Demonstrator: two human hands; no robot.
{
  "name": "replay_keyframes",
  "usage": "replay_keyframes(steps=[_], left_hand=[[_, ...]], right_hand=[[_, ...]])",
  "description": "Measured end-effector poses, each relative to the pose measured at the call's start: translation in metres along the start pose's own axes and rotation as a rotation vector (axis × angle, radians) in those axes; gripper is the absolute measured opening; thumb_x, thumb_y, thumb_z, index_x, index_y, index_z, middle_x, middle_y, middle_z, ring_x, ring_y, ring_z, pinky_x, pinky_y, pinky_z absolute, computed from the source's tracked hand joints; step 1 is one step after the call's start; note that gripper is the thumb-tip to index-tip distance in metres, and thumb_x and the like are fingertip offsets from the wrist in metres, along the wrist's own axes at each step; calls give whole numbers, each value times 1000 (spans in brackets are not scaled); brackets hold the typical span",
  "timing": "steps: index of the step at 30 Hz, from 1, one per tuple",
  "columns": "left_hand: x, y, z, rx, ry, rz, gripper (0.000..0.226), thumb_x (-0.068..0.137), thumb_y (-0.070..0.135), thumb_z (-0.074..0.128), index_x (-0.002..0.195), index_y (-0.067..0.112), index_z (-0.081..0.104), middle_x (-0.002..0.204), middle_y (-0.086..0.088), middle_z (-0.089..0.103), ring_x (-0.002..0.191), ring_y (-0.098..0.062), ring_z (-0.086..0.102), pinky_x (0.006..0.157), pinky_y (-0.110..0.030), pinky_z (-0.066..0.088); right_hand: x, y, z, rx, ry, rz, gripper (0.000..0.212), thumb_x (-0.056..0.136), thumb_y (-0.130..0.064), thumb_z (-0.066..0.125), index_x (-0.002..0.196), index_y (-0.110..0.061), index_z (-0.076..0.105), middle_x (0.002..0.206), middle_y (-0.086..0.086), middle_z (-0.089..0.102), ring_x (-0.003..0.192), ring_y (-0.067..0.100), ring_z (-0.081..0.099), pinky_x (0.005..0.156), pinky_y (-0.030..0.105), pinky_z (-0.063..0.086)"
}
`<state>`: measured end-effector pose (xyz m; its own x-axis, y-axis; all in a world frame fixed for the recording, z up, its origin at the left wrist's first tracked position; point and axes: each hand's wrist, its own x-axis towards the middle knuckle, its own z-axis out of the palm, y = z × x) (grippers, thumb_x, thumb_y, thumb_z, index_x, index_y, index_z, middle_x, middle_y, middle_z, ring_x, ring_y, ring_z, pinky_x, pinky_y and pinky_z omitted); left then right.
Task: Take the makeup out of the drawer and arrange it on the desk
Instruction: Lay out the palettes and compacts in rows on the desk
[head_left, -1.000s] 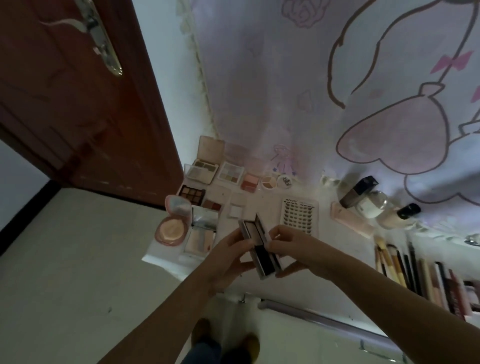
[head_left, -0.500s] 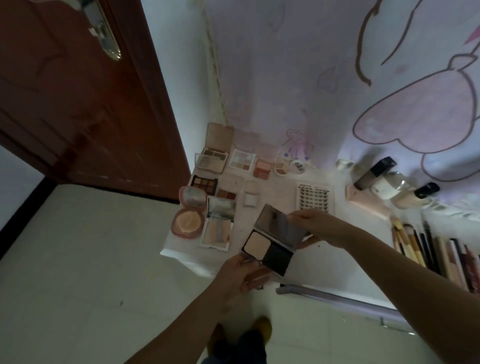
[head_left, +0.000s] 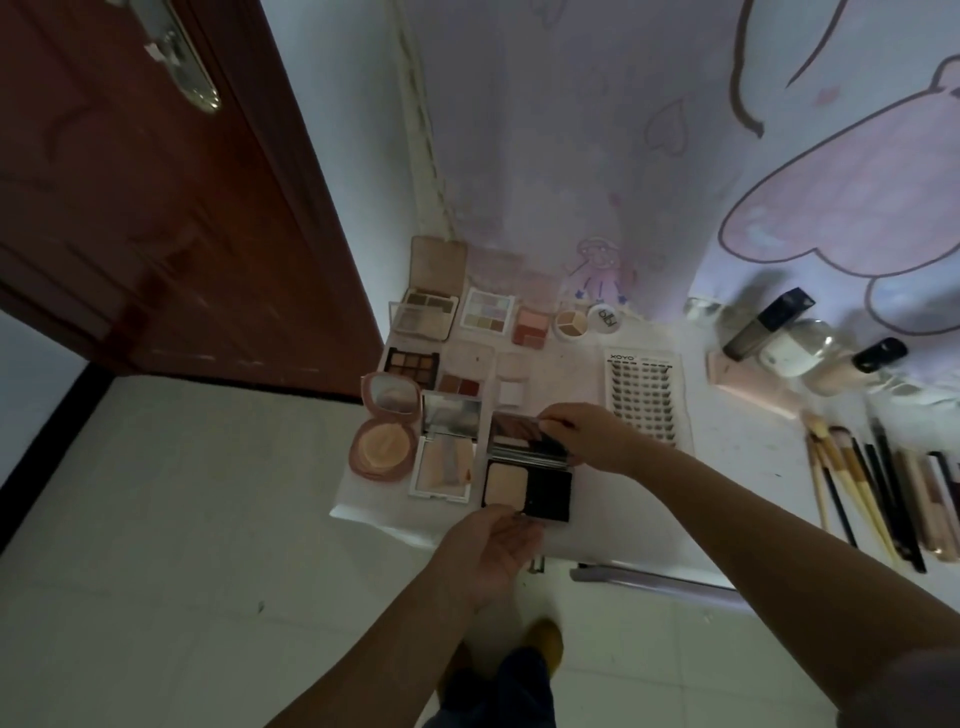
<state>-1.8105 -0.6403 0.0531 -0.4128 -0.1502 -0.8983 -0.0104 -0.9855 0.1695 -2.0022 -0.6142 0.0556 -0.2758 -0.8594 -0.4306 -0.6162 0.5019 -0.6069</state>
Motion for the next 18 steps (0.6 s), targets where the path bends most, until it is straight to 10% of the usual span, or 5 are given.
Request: replay_keyframes(steps=[8, 13, 18], left_hand=[[-6, -2, 17, 209, 29, -29, 12, 92, 4, 53, 82, -3, 56, 86, -19, 55, 76, -32, 55, 78, -43, 49], [-11, -37, 72, 427, -126, -81, 5, 90, 3, 54, 86, 1, 56, 86, -17, 57, 80, -26, 56, 62, -39, 57], [29, -64, 185, 1153, -259, 449, 28, 95, 10, 45, 121, 10, 56, 112, -7, 63, 102, -19, 60, 88, -30, 48]], right_hand=[[-18, 10, -17, 24, 173, 55, 28, 95, -32, 49, 120, -21, 57, 108, -3, 61, 96, 15, 58, 81, 28, 47], [-60, 69, -71, 210, 275, 183, 13, 93, -19, 52, 96, -20, 65, 97, 2, 68, 76, 8, 63, 64, 15, 48], [-99, 174, -116, -208, 416, 427, 26, 95, -19, 45, 115, -19, 62, 119, 4, 62, 105, 21, 57, 90, 31, 44]])
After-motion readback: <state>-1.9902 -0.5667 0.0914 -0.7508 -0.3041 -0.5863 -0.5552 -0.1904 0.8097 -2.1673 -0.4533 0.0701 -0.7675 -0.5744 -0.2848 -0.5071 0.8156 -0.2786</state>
